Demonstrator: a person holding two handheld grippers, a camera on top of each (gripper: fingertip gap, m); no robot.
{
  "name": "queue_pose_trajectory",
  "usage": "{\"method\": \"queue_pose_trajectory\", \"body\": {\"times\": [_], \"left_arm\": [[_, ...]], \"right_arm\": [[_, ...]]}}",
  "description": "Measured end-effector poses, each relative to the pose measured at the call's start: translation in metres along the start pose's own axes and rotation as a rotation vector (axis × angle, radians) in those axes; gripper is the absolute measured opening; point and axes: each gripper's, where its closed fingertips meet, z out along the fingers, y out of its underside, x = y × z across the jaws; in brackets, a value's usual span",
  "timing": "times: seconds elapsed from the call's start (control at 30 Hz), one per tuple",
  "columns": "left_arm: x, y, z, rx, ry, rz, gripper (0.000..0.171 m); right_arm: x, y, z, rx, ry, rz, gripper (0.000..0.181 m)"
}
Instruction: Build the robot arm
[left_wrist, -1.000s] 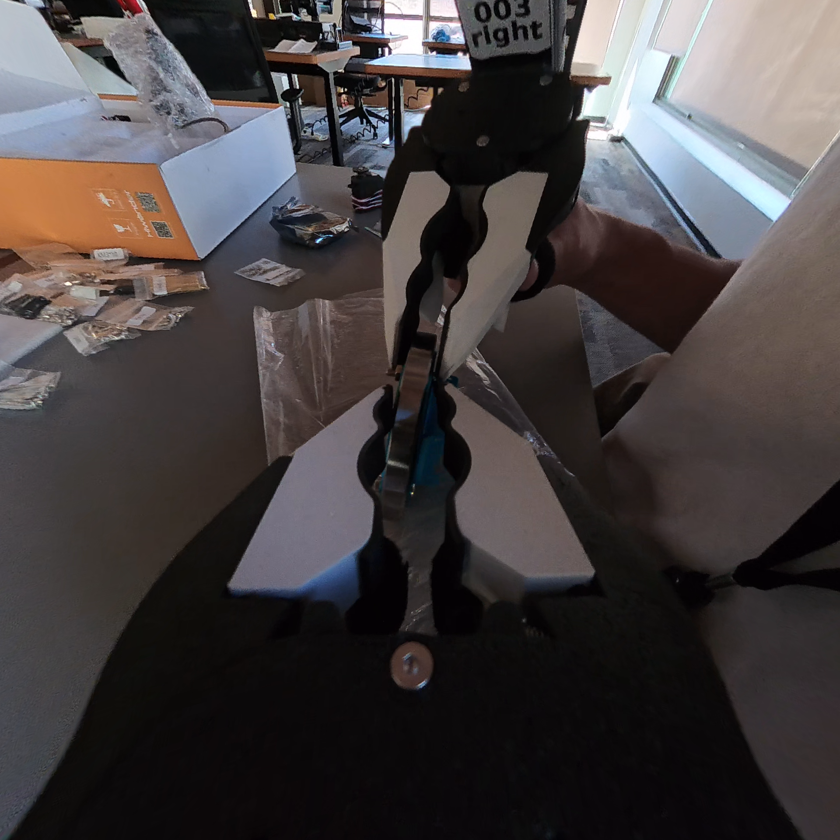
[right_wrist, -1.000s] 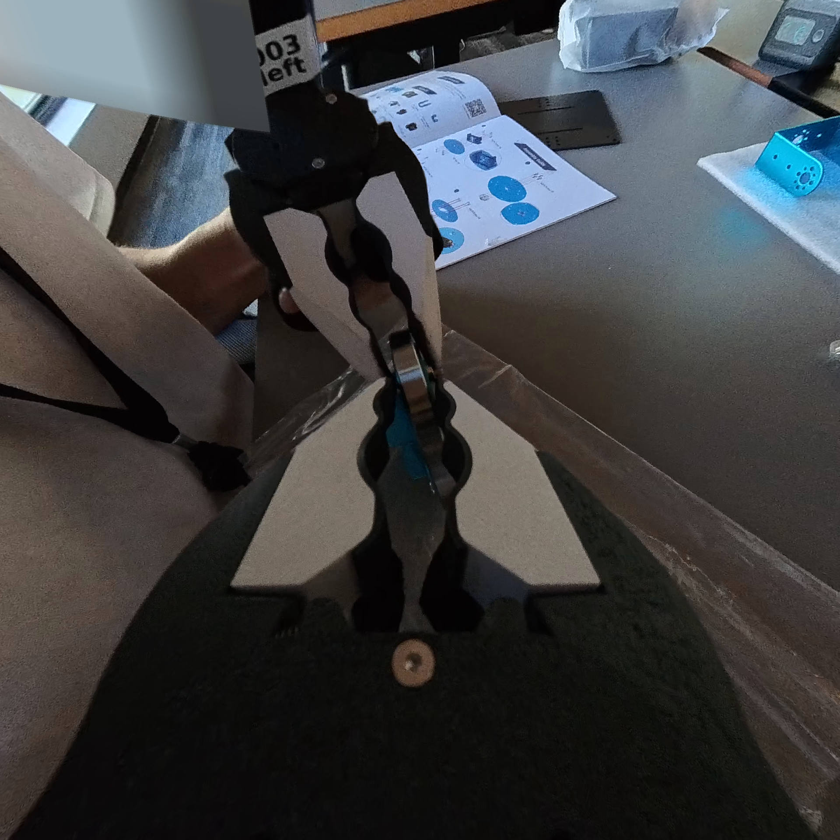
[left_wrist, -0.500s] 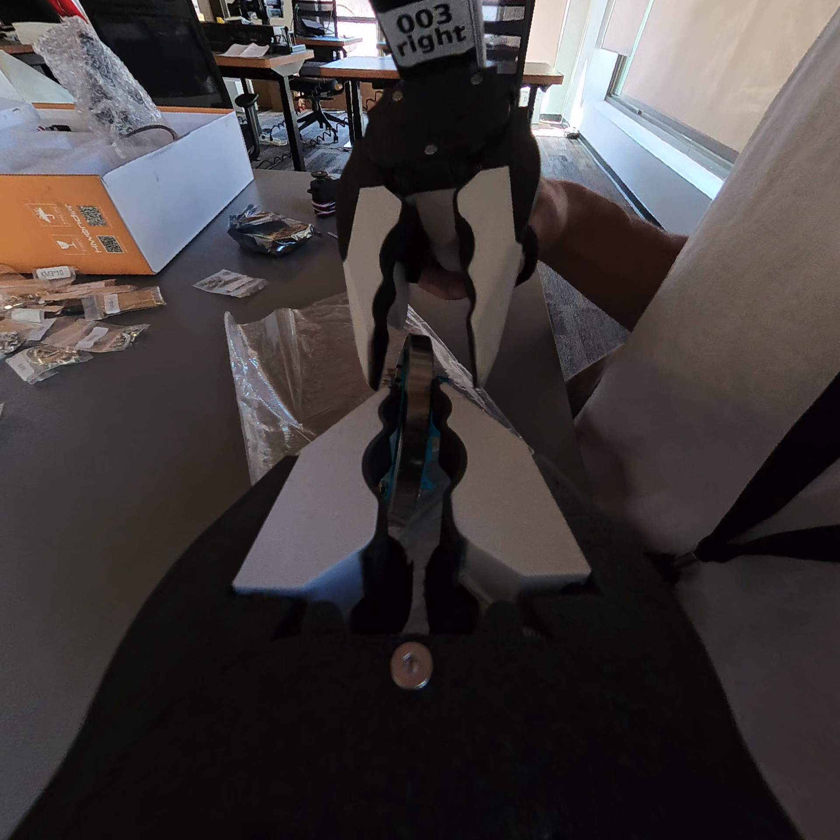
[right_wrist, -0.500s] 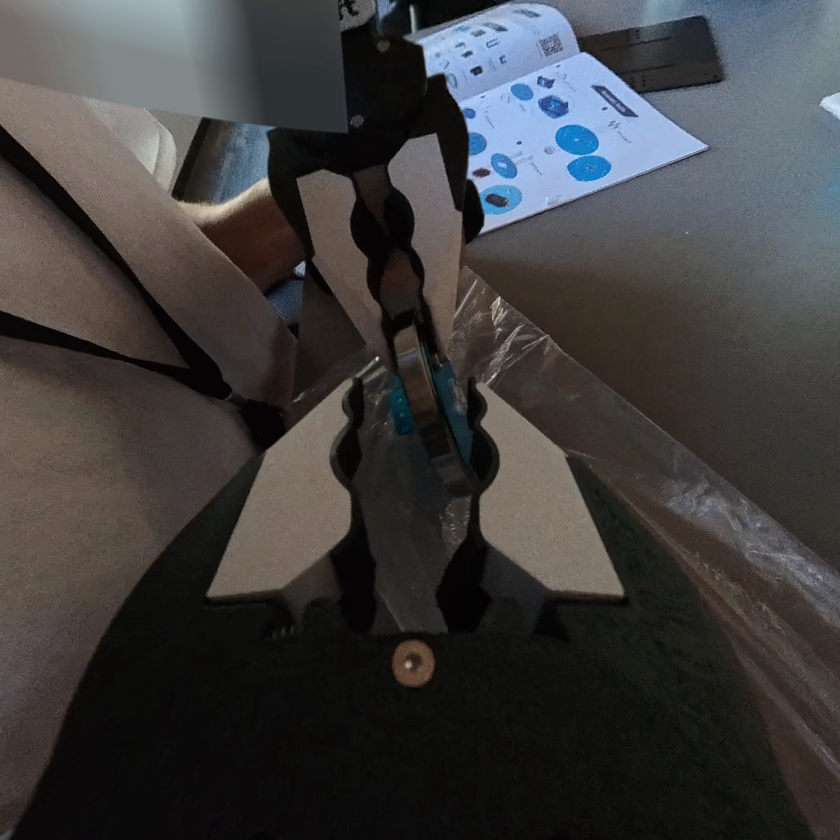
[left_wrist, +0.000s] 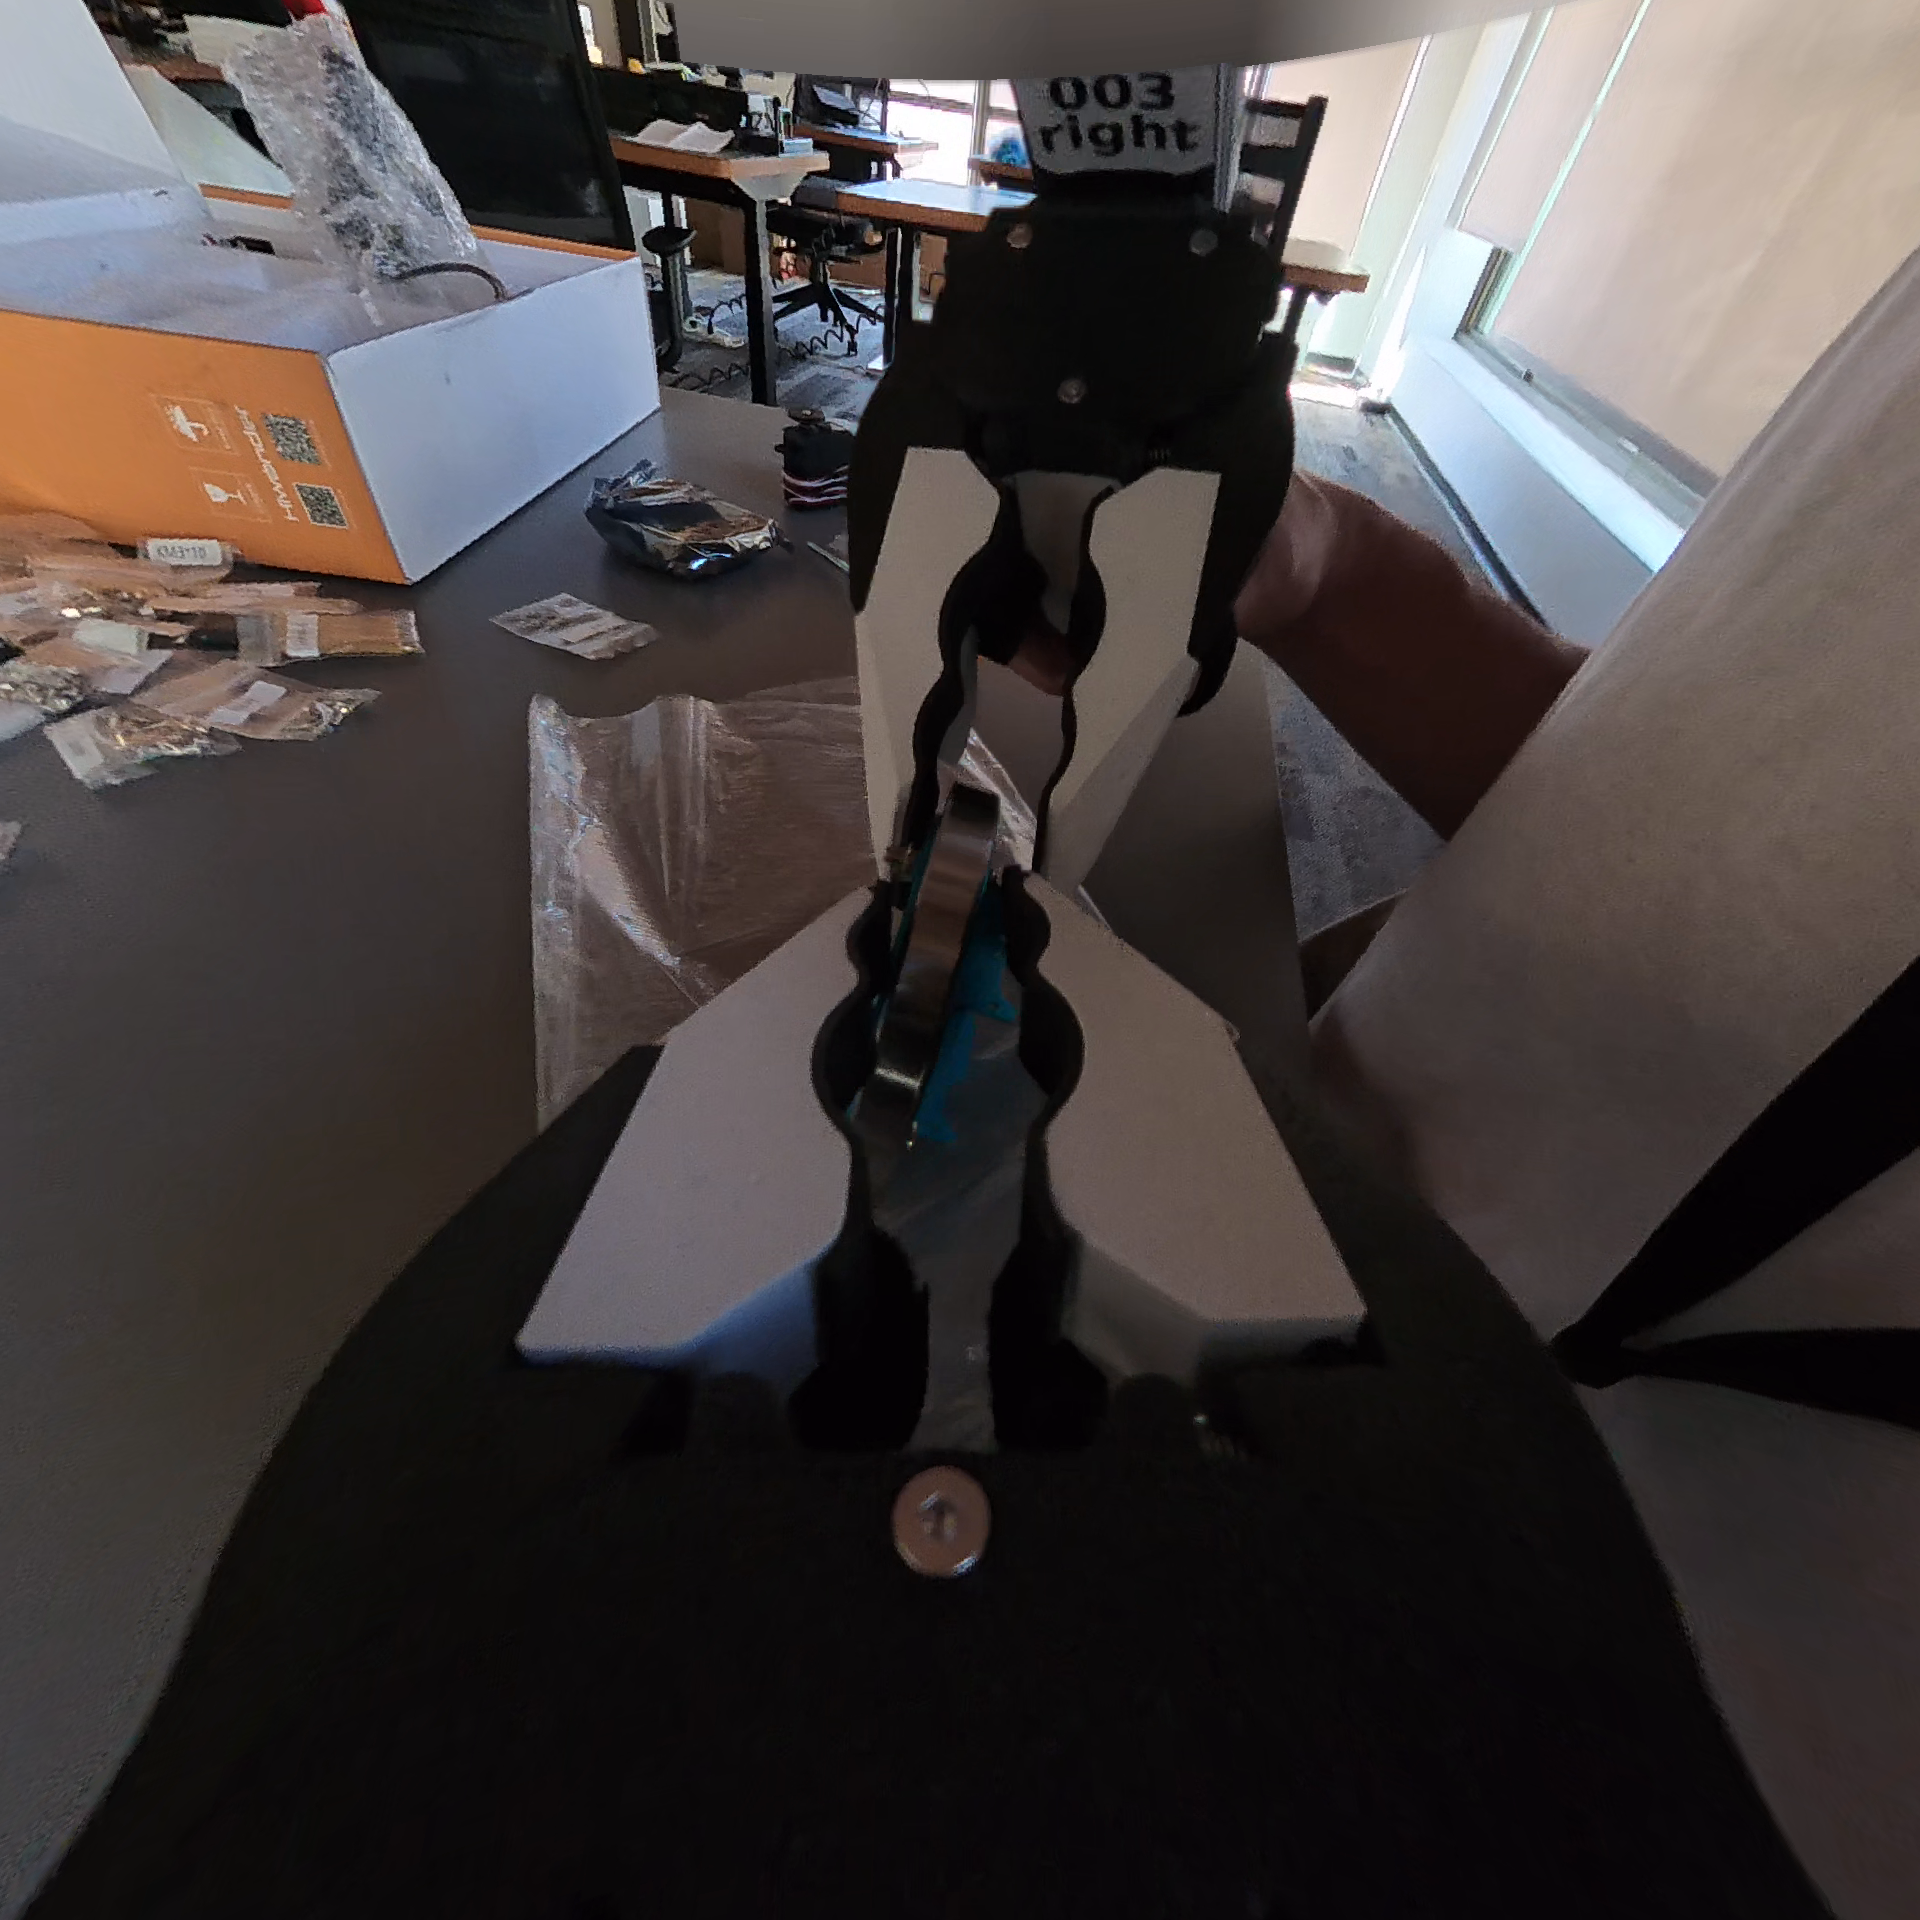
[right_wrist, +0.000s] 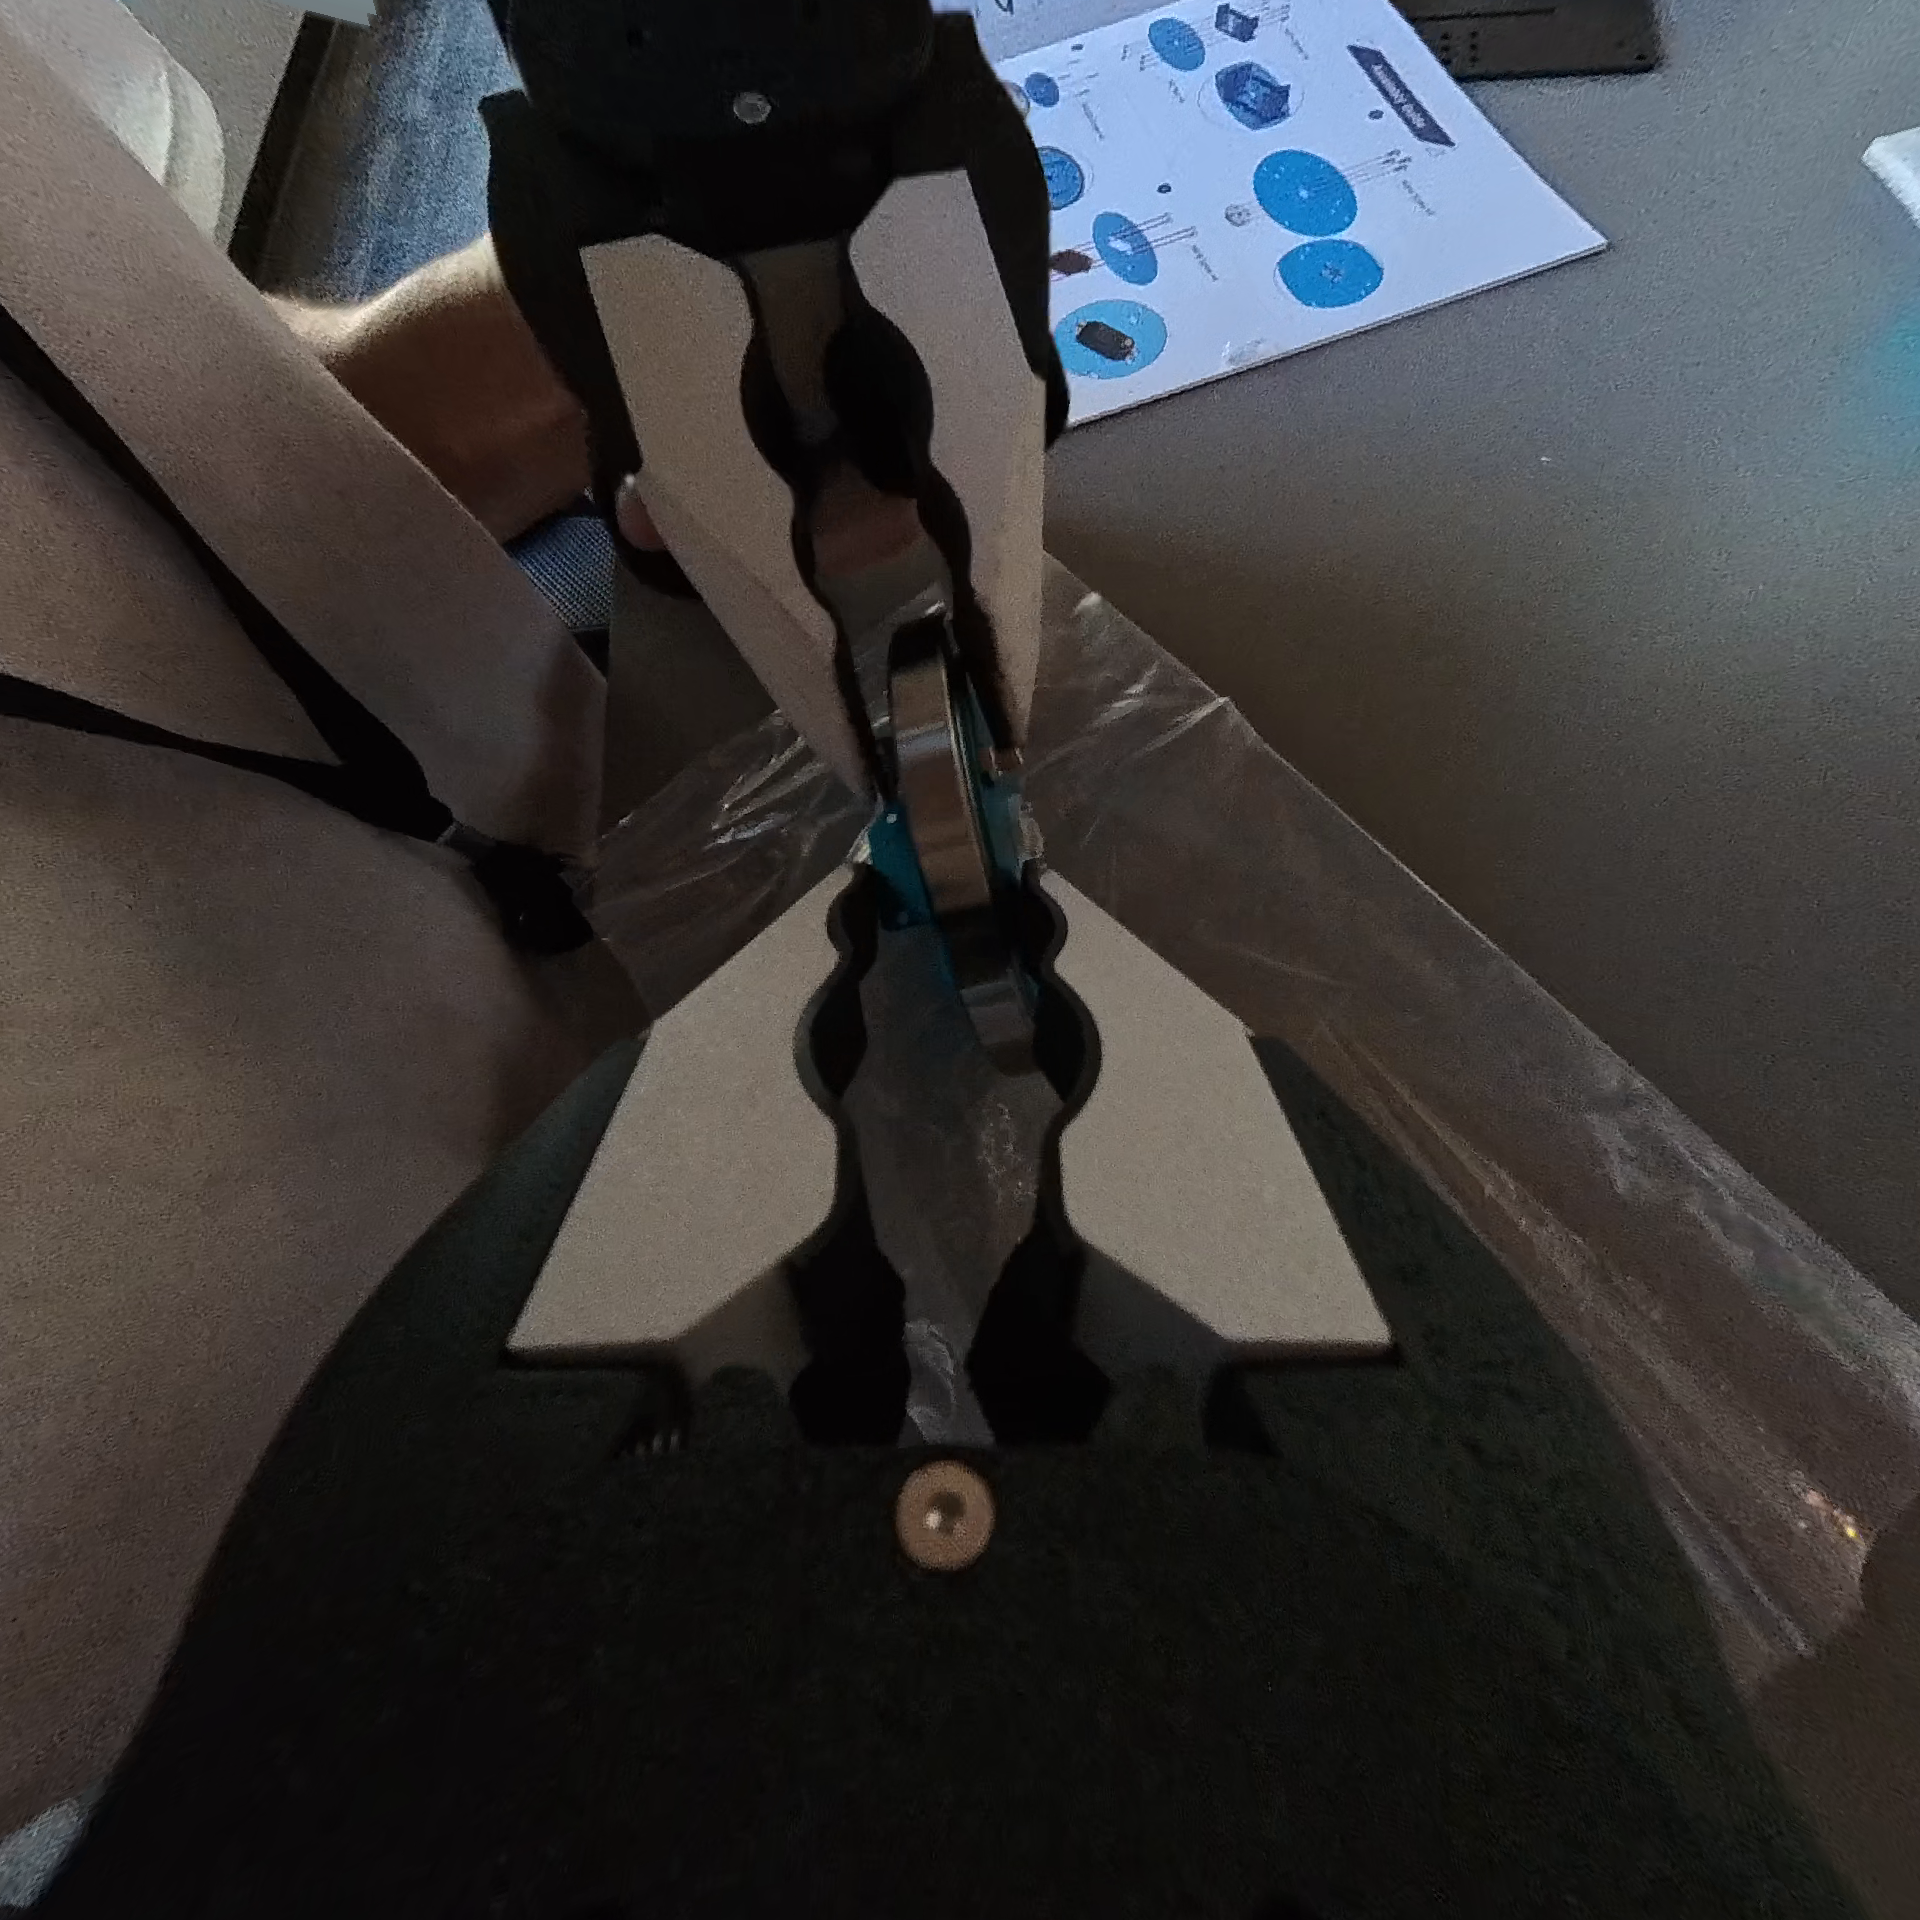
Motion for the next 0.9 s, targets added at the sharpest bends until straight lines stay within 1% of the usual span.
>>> {"method": "queue_pose_trajectory", "body": {"times": [0.07, 0.13, 0.2, 0.23, 0.27, 0.37, 0.4, 0.43, 0.47, 0.5, 0.63, 0.73, 0.9], "left_arm": [[0.000, 0.000, 0.001, 0.003, -0.001, -0.017, 0.019], [0.001, 0.001, 0.000, -0.009, -0.002, -0.002, 0.019], [0.004, 0.002, -0.001, -0.024, 0.029, -0.001, 0.016], [0.006, 0.003, -0.001, -0.027, 0.042, -0.004, 0.016], [0.006, 0.003, -0.001, -0.028, 0.042, 0.003, 0.016], [0.006, 0.003, 0.000, -0.043, 0.045, 0.025, 0.015], [0.004, 0.002, 0.000, -0.041, 0.039, 0.022, 0.015], [0.003, 0.002, 0.001, -0.039, 0.040, 0.012, 0.015], [0.003, 0.002, 0.001, -0.037, 0.046, 0.004, 0.015], [0.003, 0.002, 0.001, -0.036, 0.046, 0.006, 0.015], [-0.003, 0.002, 0.000, -0.081, -0.011, 0.078, 0.017], [-0.005, 0.004, -0.001, -0.132, -0.028, 0.103, 0.016], [-0.004, 0.004, -0.002, -0.129, -0.010, 0.105, 0.014]], "right_arm": [[-0.001, -0.001, 0.000, -0.005, 0.008, -0.007, 0.026], [-0.001, -0.001, 0.001, -0.016, 0.009, -0.005, 0.026], [-0.002, -0.002, 0.001, -0.013, 0.002, 0.000, 0.026], [-0.002, -0.003, 0.001, -0.003, -0.001, 0.008, 0.021], [0.000, -0.004, 0.000, 0.010, -0.001, 0.015, 0.019], [0.000, -0.008, -0.004, 0.068, -0.031, 0.040, 0.025], [-0.002, -0.011, -0.005, 0.088, -0.053, 0.048, 0.025], [-0.001, -0.011, -0.006, 0.096, -0.046, 0.051, 0.023], [0.001, -0.009, -0.006, 0.090, -0.026, 0.039, 0.017], [0.001, -0.009, -0.007, 0.086, -0.020, 0.031, 0.016], [0.004, -0.013, -0.006, 0.103, -0.054, 0.077, 0.016], [0.005, -0.013, -0.006, 0.083, -0.054, 0.085, 0.016], [0.006, -0.015, -0.004, 0.076, -0.054, 0.099, 0.017]]}}
